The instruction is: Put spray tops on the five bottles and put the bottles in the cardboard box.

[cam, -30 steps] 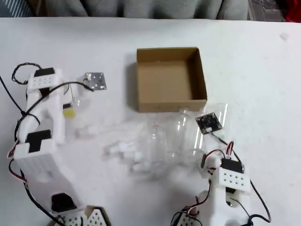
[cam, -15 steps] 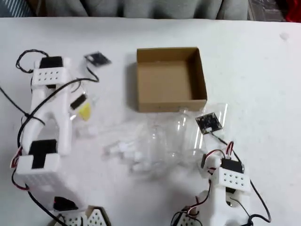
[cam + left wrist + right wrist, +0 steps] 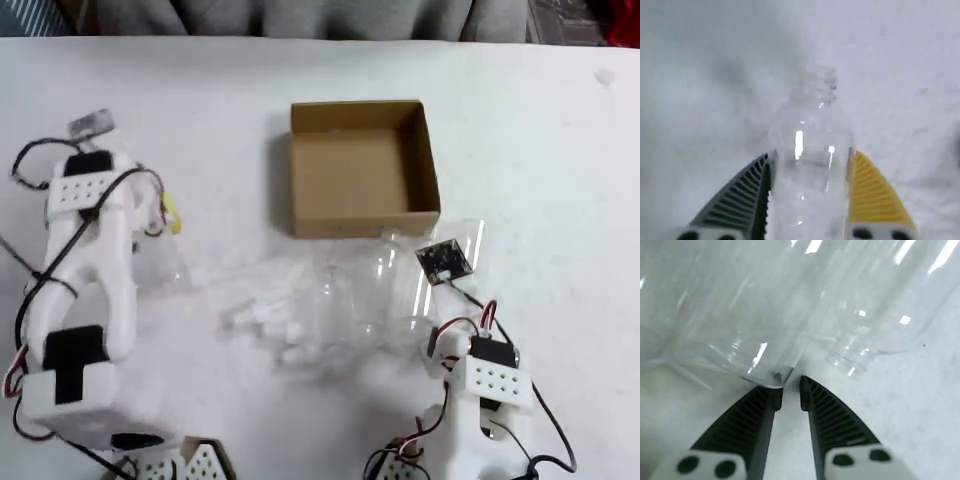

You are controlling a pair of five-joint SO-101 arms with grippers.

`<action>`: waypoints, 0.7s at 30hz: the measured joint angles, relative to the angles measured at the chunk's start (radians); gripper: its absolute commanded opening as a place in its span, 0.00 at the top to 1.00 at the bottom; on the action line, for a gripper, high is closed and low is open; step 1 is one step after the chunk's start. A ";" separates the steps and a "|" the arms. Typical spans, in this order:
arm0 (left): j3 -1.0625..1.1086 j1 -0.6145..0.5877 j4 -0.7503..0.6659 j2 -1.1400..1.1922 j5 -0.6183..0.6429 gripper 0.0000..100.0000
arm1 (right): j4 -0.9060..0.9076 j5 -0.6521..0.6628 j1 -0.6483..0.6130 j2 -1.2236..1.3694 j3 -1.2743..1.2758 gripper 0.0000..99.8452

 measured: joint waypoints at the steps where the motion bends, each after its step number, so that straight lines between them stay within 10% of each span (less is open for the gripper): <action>1: 0.021 -0.018 -0.032 -0.017 0.011 0.98 | 0.000 0.000 0.000 0.003 -0.003 0.96; 10: 0.117 -0.146 -0.212 -0.095 0.031 0.98 | 0.308 0.120 -0.040 0.020 -0.365 0.92; 21: 0.150 -0.157 -0.302 -0.095 0.031 0.98 | 0.712 0.149 -0.700 0.020 -0.859 0.75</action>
